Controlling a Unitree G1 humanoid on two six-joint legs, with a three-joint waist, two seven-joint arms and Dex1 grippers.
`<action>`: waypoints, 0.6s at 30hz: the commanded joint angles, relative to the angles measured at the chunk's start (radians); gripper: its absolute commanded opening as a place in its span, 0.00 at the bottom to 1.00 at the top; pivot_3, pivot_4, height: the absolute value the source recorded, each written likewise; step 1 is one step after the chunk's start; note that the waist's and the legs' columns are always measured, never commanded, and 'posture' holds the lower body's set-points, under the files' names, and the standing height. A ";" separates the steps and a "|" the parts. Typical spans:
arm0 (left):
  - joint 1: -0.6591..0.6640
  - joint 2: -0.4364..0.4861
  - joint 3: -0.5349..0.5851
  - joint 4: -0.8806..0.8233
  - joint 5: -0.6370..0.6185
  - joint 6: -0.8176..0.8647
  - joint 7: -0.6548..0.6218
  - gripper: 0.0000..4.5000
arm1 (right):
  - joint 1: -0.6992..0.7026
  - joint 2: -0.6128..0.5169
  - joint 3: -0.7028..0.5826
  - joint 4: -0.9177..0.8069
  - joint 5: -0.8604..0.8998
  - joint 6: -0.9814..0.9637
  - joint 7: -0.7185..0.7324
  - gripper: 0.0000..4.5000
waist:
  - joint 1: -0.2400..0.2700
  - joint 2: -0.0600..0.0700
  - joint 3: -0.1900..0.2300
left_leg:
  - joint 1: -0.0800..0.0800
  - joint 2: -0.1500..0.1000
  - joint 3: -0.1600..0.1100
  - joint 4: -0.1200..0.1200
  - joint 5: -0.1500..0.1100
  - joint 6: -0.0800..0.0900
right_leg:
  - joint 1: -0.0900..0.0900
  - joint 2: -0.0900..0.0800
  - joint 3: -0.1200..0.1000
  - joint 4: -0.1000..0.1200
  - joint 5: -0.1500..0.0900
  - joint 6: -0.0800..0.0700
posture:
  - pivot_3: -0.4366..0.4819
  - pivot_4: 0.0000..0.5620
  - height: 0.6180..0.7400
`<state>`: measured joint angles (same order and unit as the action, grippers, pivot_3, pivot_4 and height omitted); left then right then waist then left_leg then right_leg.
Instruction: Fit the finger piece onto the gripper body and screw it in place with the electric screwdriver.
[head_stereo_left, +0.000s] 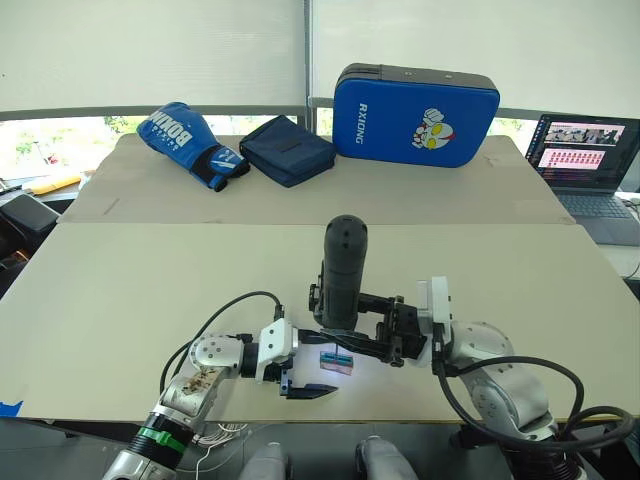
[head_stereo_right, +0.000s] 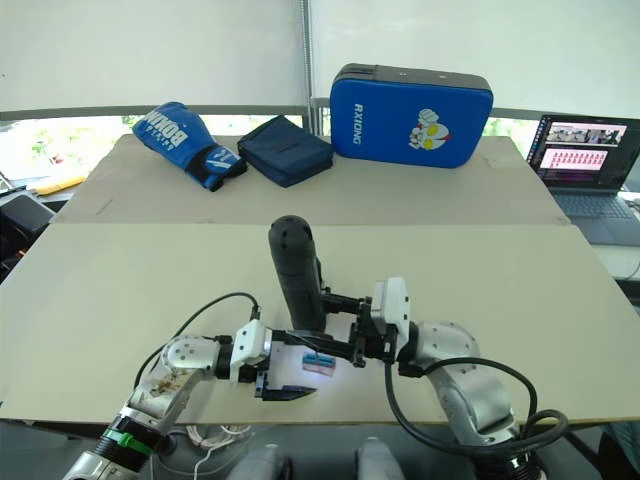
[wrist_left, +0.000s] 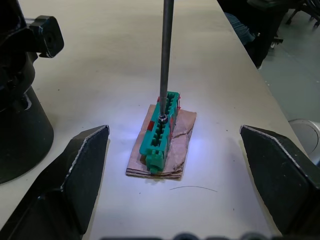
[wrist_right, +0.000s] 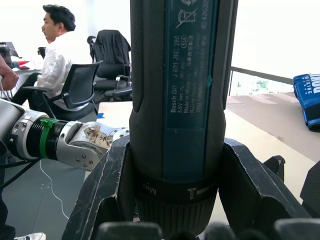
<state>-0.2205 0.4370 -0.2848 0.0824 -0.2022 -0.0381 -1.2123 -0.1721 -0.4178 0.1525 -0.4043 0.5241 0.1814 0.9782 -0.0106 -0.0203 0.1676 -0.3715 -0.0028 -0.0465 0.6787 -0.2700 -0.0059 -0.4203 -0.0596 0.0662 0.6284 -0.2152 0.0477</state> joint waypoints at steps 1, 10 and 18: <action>0.018 -0.007 -0.031 -0.004 0.002 0.017 0.000 0.98 | -0.003 -0.012 -0.007 -0.021 0.005 0.001 0.000 0.42 | 0.000 0.000 0.000 | 0.000 0.000 0.000 0.000 0.000 0.000 | 0.000 0.000 0.000 0.000 0.000 0.000 | 0.48 0.27 1.00; 0.012 -0.006 -0.022 0.011 -0.003 0.014 0.002 0.98 | 0.007 -0.041 0.019 -0.033 0.018 0.057 0.002 0.42 | 0.000 0.000 -0.001 | 0.001 0.000 0.000 0.000 0.000 0.000 | 0.001 0.000 0.000 0.000 0.000 0.000 | 0.48 0.27 1.00; 0.003 -0.007 -0.014 0.055 0.001 -0.015 -0.006 0.98 | -0.013 -0.031 0.035 -0.032 -0.008 0.062 -0.020 0.42 | 0.000 0.000 -0.003 | 0.001 0.000 0.000 0.000 0.000 0.000 | 0.001 0.000 0.000 0.000 0.000 0.000 | 0.48 0.27 1.00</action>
<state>-0.2273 0.4366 -0.2786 0.1054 -0.2048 -0.0511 -1.2159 -0.1818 -0.4494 0.1770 -0.4269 0.5307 0.2353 0.9613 -0.0108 -0.0201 0.1645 -0.3697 -0.0028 -0.0464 0.6786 -0.2700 -0.0059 -0.4188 -0.0595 0.0662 0.6283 -0.2153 0.0478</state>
